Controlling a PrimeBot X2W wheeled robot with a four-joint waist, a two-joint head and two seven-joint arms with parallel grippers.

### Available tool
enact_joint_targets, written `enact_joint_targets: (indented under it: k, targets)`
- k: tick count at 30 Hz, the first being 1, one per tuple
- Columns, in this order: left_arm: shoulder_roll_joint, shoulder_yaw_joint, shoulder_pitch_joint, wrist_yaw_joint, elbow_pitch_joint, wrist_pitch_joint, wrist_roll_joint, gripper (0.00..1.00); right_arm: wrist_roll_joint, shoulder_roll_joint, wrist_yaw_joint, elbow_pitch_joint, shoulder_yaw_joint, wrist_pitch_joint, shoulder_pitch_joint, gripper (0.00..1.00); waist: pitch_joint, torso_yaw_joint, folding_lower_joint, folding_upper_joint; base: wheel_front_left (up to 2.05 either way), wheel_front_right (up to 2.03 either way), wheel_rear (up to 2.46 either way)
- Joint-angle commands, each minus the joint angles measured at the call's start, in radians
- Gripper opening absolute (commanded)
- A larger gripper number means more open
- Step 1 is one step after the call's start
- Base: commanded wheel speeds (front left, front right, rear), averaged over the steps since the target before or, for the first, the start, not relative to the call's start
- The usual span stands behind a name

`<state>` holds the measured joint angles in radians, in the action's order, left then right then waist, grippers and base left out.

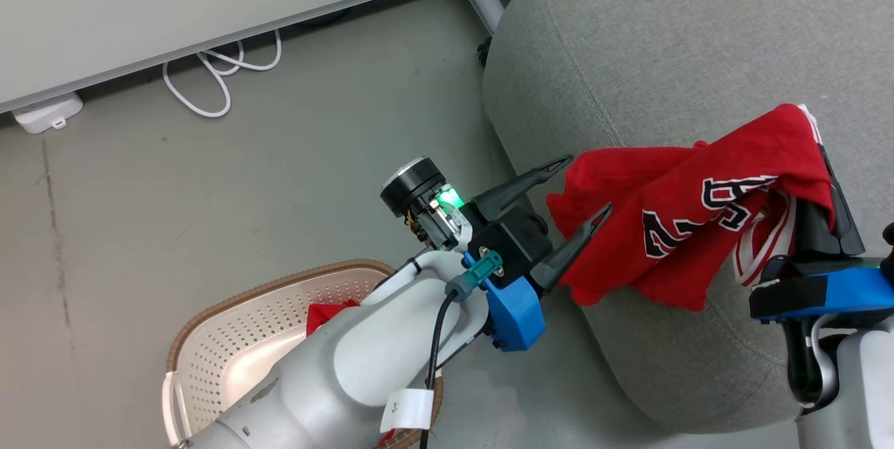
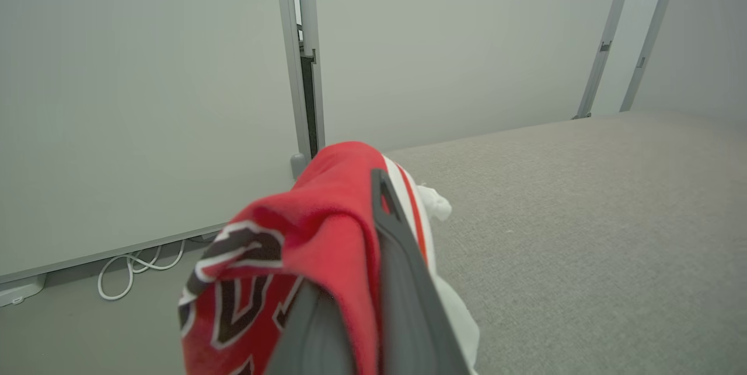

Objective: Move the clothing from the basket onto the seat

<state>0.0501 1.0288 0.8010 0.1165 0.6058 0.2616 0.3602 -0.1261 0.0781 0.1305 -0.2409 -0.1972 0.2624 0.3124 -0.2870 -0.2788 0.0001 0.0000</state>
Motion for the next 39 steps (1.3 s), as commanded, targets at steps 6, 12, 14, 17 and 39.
enact_joint_targets:
  k: [6,12,14,17,39]
  targets:
    - [0.001,0.021,-0.002,-0.006,-0.011,0.005,0.021,1.00,-0.003,-0.010,0.000,0.016,-0.006,0.004,-0.024,0.00,0.002,-0.013,-0.0001,0.0000,0.00,0.00,0.00]
    - [0.001,0.029,0.017,-0.018,-0.022,0.005,0.025,1.00,0.001,-0.008,0.000,0.032,-0.010,0.004,0.003,0.00,-0.009,-0.013,-0.0001,0.0000,0.00,0.00,0.00]
    - [0.001,0.028,0.024,-0.021,-0.024,0.005,0.021,1.00,0.004,0.001,0.000,0.042,-0.009,0.004,0.025,0.00,-0.021,-0.014,-0.0001,0.0000,0.00,0.00,0.00]
    - [0.001,0.025,0.037,-0.026,-0.025,0.005,0.016,1.00,0.008,0.020,0.000,0.057,-0.010,0.004,0.066,0.00,-0.052,-0.013,-0.0001,0.0000,0.00,0.00,0.00]
    - [0.117,0.013,0.176,-0.064,-0.156,-0.071,-0.040,1.00,-0.036,0.372,0.000,0.108,-0.324,0.003,0.625,0.00,-0.397,-0.002,-0.0001,0.0000,0.00,0.00,0.00]
